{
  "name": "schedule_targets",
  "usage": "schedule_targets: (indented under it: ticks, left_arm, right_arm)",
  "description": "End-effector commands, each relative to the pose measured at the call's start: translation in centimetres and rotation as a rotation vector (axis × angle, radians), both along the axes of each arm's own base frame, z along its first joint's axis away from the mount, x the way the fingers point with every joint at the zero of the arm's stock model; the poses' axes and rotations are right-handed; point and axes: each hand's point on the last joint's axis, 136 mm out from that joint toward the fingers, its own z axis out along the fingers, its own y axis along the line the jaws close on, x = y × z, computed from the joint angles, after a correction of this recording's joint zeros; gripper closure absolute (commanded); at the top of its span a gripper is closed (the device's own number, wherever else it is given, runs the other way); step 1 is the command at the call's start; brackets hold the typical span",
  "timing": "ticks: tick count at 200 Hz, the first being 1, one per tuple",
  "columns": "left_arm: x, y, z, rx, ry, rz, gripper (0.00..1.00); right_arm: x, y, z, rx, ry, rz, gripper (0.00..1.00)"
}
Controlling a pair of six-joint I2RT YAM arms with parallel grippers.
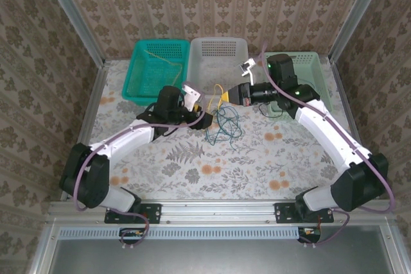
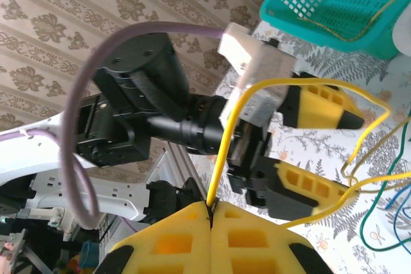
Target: Untangle the cables
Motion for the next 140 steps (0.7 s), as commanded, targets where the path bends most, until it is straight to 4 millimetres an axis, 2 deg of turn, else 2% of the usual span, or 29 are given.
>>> schedule_targets:
  ticks: [1, 5, 16, 25, 51, 67, 80, 110, 140]
  left_arm:
    - [0.2, -1.7, 1.7, -0.034, -0.042, -0.059, 0.33]
    - [0.2, -1.8, 1.6, -0.032, -0.041, -0.062, 0.37]
    - [0.5, -1.8, 1.5, -0.017, -0.045, -0.048, 0.58]
    - [0.8, -1.6, 1.5, -0.008, -0.051, -0.033, 0.70]
    - [1.0, -1.0, 1.6, 0.023, -0.078, -0.013, 0.87]
    - [1.2, -0.1, 1.4, 0.069, -0.093, 0.018, 0.91]
    - [1.7, 0.9, 1.4, 0.112, -0.111, 0.063, 0.93]
    - [3.1, 3.3, 2.0, 0.161, -0.159, 0.187, 0.94]
    - [4.5, 5.3, 3.6, 0.142, -0.214, 0.334, 0.96]
  right_arm:
    - [-1.0, -0.1, 2.3, 0.055, -0.054, 0.019, 1.00]
    - [-1.0, -0.1, 2.4, 0.056, -0.057, 0.020, 1.00]
    - [-1.2, -0.2, 2.5, 0.055, -0.060, 0.020, 1.00]
    - [-1.2, -0.3, 2.4, 0.048, -0.063, 0.021, 1.00]
    - [-1.2, -1.3, 1.7, 0.013, -0.050, 0.000, 1.00]
    - [-1.0, -2.2, 0.7, -0.014, -0.033, -0.024, 1.00]
    - [-0.7, -3.3, -1.0, -0.081, -0.015, -0.055, 1.00]
    - [-1.3, -5.5, -6.5, -0.305, 0.084, -0.088, 1.00]
    - [-0.7, -9.9, -12.5, -0.643, 0.159, -0.181, 1.00]
